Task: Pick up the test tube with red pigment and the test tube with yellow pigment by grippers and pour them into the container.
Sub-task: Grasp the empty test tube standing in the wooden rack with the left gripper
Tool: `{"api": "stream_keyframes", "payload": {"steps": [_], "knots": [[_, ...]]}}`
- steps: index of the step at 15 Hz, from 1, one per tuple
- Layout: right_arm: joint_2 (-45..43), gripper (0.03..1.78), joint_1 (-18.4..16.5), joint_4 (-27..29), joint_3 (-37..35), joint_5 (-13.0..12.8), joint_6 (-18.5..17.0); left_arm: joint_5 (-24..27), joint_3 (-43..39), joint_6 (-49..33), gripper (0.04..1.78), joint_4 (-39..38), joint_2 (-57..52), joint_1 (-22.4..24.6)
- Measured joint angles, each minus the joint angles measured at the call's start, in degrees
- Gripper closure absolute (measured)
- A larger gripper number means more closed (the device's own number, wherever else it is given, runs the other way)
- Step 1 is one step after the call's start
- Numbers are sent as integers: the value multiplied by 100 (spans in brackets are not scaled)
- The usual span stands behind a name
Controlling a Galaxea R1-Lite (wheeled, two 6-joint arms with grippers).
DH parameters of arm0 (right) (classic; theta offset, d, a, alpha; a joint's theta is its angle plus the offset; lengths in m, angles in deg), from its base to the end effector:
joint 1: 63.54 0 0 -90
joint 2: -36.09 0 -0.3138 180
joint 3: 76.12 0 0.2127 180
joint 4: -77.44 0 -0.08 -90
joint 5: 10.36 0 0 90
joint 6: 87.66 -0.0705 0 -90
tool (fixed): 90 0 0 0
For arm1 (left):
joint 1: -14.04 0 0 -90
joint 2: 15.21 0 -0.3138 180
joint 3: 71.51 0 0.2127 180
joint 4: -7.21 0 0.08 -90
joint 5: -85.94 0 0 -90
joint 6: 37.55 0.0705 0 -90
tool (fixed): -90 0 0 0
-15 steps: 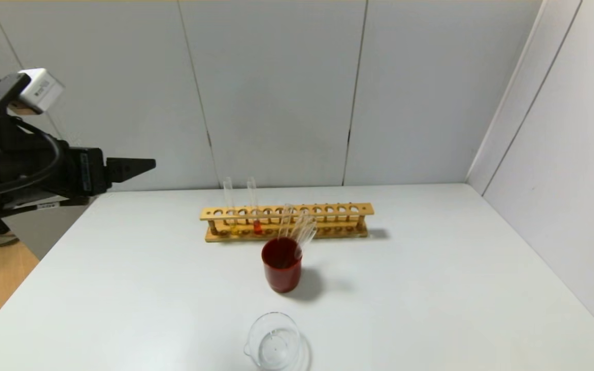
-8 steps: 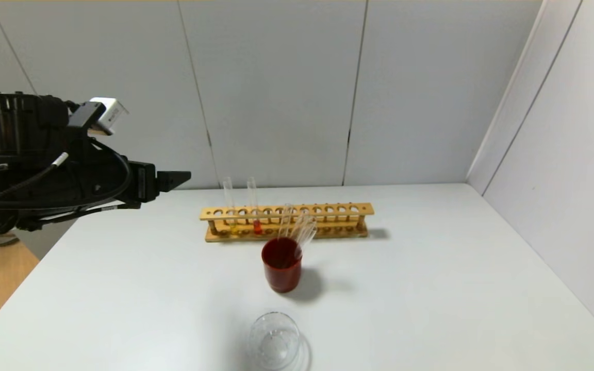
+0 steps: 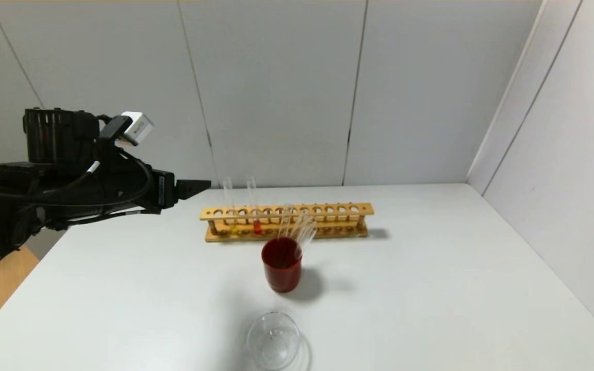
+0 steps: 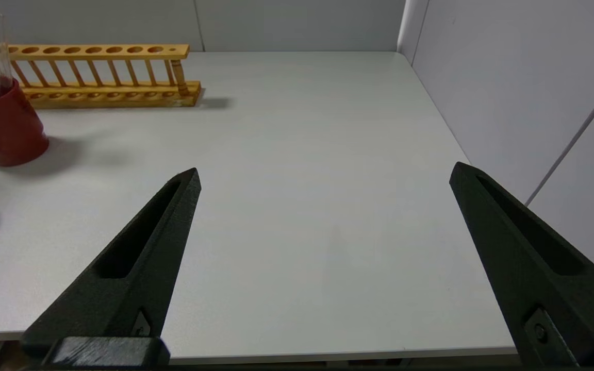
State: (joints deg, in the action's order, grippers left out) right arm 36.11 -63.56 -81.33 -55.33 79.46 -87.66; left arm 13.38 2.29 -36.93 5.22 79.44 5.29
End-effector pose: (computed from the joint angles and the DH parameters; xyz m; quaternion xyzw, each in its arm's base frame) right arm 0.0356 -0.0002 0.0743 0.0000 0.0040 -0.0017 1.0000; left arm 0.3561 -0.0762 0.1895 -0.0072 0.1622 -0.2244 0.9609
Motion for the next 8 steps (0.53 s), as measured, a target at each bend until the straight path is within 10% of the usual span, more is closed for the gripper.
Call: {"api": "stream_keyframes", "payload": {"steps": [8], "knots": [[0,11,0,-2,0,0,0,2619,83,861,10,13,188,1075]]}}
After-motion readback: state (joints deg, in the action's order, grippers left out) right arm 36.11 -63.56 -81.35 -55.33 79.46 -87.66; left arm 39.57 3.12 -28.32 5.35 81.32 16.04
